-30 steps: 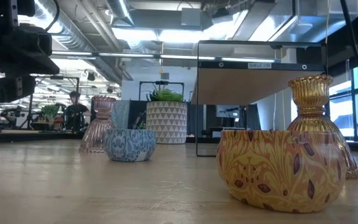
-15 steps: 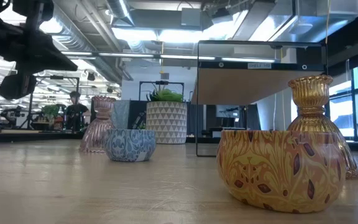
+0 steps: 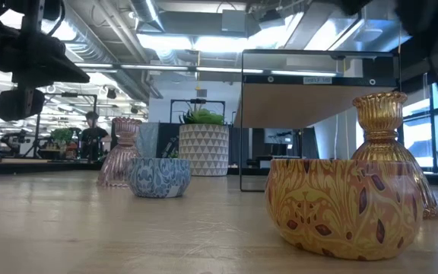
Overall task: Pick & Place candle stick holders
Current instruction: Put the orange glass candle holder on the shelf aligned with the pink glass candle holder
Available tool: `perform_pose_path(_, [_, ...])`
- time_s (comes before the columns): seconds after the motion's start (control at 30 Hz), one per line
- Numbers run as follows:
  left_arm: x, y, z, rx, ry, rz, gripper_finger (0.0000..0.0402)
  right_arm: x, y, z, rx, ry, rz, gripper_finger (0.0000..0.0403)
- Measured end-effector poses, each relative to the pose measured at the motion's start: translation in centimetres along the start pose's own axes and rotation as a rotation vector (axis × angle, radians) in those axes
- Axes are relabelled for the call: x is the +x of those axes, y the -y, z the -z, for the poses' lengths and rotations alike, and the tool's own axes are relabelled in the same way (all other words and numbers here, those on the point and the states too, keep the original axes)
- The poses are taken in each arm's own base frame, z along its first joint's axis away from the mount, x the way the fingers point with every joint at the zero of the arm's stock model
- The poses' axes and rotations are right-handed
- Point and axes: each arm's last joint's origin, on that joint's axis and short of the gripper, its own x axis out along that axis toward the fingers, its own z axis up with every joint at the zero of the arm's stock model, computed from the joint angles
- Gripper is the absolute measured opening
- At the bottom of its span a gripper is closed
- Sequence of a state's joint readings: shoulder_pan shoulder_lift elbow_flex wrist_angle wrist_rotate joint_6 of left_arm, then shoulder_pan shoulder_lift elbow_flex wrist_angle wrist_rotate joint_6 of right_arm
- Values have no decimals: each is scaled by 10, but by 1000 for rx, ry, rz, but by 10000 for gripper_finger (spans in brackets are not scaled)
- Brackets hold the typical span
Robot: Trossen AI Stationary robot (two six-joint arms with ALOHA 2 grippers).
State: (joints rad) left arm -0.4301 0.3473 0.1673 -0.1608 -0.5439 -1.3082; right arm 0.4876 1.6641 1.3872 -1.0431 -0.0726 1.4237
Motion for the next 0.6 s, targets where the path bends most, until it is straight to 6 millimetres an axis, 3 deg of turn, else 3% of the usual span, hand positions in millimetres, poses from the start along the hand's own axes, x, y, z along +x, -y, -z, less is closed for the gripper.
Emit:
perform_pose_path(0.23, [0,1,3,94,-100,32,6,18,-3,-21,44,-75,24,161])
perform_pose_path(0.6, [-1,1,5,110,-178,59,6,41,-7,-25,80,-73,79,161])
